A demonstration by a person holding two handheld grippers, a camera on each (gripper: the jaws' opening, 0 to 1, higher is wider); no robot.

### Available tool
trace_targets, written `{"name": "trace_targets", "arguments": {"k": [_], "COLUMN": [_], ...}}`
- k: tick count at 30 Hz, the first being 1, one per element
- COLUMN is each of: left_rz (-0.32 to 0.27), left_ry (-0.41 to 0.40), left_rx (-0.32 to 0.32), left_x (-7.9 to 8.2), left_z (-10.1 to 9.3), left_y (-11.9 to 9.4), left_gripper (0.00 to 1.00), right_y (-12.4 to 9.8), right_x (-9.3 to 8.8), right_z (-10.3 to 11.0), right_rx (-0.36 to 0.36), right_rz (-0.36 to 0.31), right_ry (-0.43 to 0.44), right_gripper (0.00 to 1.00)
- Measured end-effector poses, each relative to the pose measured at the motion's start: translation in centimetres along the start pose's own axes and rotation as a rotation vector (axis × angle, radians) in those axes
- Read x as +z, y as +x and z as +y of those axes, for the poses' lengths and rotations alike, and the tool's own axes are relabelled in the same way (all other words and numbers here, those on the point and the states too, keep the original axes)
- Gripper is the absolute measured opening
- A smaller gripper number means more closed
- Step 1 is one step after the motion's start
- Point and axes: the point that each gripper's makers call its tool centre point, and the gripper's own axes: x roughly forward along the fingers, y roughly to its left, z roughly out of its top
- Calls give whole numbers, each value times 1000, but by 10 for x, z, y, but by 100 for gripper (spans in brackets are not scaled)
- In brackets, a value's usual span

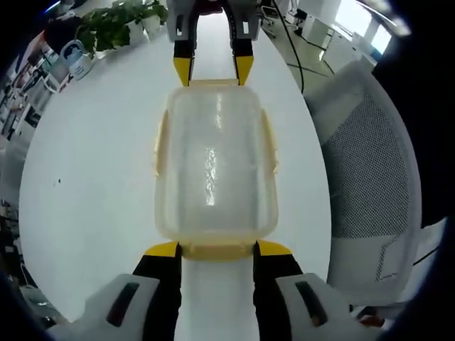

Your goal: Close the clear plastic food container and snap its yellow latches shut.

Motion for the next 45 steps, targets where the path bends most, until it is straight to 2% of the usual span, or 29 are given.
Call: {"name": "trace_targets", "arguments": {"k": [7,20,34,39,45], "left_rz": [-5,-17,-7,-4,7], "left_ry": [4,-9,-15,-7,-4], "left_rx": [-2,-9,-6,14,6], "left_x": [16,36,48,50,53], "left_z": [1,3,-4,0,-4], "left_y": [9,21,24,24,27], "left_gripper": [38,38,38,38,38], "right_y": [-2,-7,-11,-13,-12], "right_x": [-18,-42,-53,-55,-59], "right_z": [0,-2,2,-1,3], "right_rx": [3,9,14,2,7], "right_rz": [12,13,26,26,49], "right_ry": [5,13,-10,-11,-22], "right_gripper": [38,38,38,38,38]}}
